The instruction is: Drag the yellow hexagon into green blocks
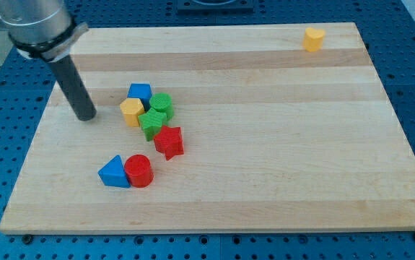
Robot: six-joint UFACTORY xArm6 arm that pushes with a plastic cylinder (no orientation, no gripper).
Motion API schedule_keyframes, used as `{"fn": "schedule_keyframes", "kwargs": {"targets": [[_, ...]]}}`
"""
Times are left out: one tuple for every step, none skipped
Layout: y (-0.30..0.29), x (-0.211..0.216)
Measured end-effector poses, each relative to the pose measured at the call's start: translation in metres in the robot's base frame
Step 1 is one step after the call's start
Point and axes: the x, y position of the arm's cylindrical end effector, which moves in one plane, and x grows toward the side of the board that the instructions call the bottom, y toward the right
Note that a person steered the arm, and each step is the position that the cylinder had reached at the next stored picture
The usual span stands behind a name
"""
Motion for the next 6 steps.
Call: {"fn": "schedule_keyframes", "kwargs": {"targets": [[0.062, 0.000], [0.091, 0.000], [0.033, 0.000], [-0.031, 0.000], [-0.033, -0.047], [-0.013, -0.049]]}}
